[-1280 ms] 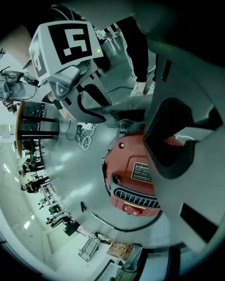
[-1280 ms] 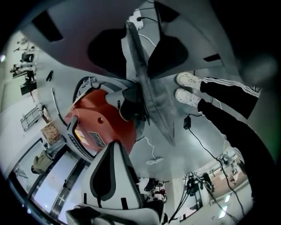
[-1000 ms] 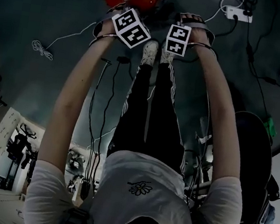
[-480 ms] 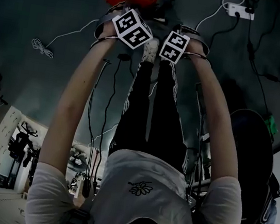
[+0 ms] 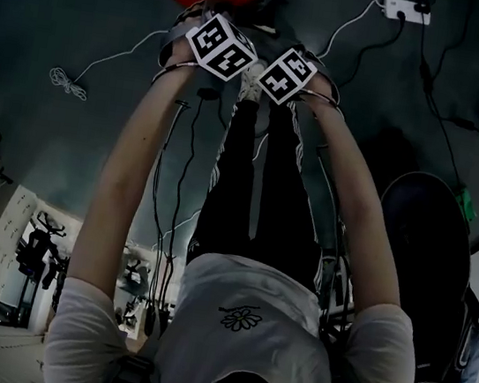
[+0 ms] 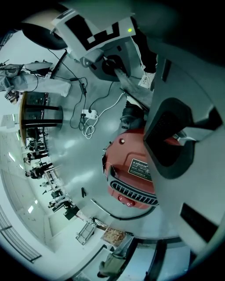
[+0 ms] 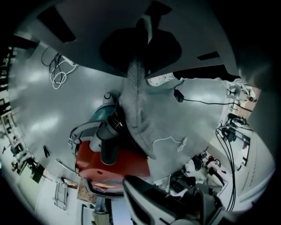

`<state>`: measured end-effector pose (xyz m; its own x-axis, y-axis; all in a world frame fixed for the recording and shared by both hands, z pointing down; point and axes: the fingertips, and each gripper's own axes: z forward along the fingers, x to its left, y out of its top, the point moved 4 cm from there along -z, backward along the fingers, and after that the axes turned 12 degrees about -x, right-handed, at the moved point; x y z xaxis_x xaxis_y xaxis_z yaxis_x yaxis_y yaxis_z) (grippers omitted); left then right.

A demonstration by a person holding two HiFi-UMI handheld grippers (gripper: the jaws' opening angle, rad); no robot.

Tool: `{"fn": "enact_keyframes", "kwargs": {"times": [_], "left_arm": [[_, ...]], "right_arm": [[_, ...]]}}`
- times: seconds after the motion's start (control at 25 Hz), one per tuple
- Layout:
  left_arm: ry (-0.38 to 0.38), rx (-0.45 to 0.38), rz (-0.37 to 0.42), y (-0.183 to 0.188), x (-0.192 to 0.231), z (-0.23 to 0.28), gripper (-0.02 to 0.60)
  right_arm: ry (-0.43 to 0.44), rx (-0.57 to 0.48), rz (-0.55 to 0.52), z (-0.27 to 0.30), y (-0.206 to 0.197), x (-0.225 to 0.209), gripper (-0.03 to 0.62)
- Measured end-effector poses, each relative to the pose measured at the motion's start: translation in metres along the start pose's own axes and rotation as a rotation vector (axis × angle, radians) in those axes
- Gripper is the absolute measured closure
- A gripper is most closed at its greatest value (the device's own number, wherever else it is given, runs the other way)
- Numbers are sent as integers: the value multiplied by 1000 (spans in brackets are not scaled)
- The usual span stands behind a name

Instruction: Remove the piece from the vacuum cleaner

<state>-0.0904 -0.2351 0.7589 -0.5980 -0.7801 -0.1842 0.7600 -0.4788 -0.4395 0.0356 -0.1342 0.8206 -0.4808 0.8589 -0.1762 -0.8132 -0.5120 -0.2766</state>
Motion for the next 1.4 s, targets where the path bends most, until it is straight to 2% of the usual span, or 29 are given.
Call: {"fn": "enact_keyframes", "kwargs": {"times": [0.08,0.12,0.16,0.24,0.28,0.4,0.56,0.72,0.84,0.92,0.96,1.04,1.12,1.32,1.4], "left_arm": [[7,11,-5,0,-1,0,578],[13,15,-5,1,-1,0,578],[25,19,-2,2,-2,0,578],[49,25,-1,3,-3,0,578],[54,30,-11,2,-4,0,578],[42,42,-50,1,-4,-1,578],[47,39,-62,2,-4,0,578],[42,36,-64,1,-7,-2,578],[47,29,-65,0,-6,-1,578],[50,25,-73,0,-4,-1,578],[48,26,-82,0,-4,-2,578],[41,27,-93,3,-5,0,578],[39,23,-94,4,-4,3,578],[42,28,-108,1,-2,2,578],[44,30,-158,0,-1,1,578]], "right_arm": [[-19,8,-30,-1,-1,4,574],[-19,6,-3,-2,-4,4,574],[-9,-3,76,-2,-7,2,574],[17,-48,308,-4,-10,2,574],[13,-66,346,-6,-10,6,574],[-34,-34,122,-7,-8,20,574],[-10,-44,131,-11,-10,20,574],[-1,-36,69,-12,-11,32,574],[112,11,-6,-7,-20,65,574],[184,74,-64,-1,-43,99,574],[182,93,-61,2,-56,111,574],[150,98,28,2,-74,116,574],[117,75,95,-1,-72,106,574],[80,23,133,-11,-51,87,574],[63,16,115,-18,-45,82,574]]}}
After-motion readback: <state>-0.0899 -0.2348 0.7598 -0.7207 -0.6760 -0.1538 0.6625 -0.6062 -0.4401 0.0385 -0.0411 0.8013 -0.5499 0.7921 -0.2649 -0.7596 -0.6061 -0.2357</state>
